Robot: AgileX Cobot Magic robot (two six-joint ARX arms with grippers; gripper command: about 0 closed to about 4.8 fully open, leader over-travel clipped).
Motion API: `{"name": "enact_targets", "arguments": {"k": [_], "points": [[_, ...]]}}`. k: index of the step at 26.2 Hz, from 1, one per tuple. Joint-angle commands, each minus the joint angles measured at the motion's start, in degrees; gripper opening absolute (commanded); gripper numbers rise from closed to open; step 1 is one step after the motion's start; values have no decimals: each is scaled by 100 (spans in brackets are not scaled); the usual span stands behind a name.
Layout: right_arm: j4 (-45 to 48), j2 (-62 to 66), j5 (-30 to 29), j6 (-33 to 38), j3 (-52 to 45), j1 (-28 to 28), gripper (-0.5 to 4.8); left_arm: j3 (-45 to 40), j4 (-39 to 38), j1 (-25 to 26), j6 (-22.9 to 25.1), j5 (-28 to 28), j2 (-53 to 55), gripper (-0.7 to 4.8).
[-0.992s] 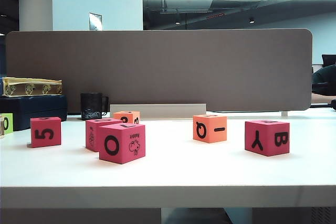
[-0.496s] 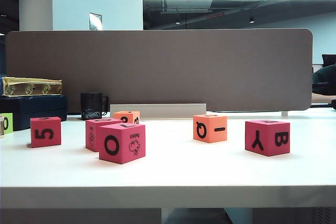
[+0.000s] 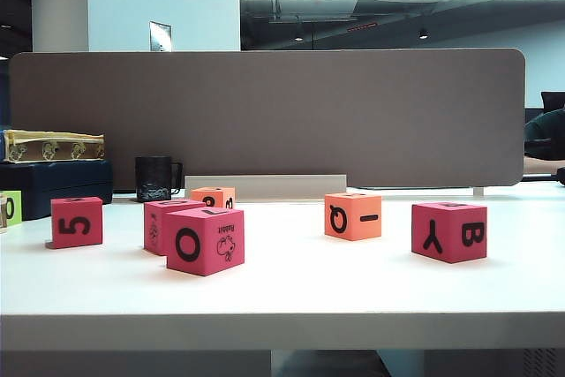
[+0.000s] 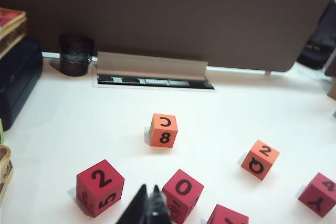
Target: Select the appropriate blocks from the scattered letter blocks on the table and arrange them in a row to spell out "2024".
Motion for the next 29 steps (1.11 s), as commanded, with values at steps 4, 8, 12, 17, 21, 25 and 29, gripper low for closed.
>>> {"name": "enact_targets", "arguments": {"k": [4,8,12,17,21,25,29], "points": [[-723,1126,-542,-323,844,4,-3,789,-262,-2,435,208,1215,-6],[-1086,1569,-599,-529,1233,7,-3,1084,-330,-4,540,295,1738,-6],[-1637,2157,-634,-758,1779,7,-3,1342,-332,-4,645,297,2240,-6],[-2299,3119,-634,-942,2664,31,-3,2015,-719,-13,894,308,2981,-6],[-2380,3727,-621,-953,3130,479,-3,2326,-756,-151,946,291,3322,-6],[-2389,4334,-247,-975,3458,1182,-3,2424,-737,-573,949,267,3687,-6],[-2385,4614,-22,-1126,3495,1495,-3,2426,-739,-835,973,0,3915,-6]]}}
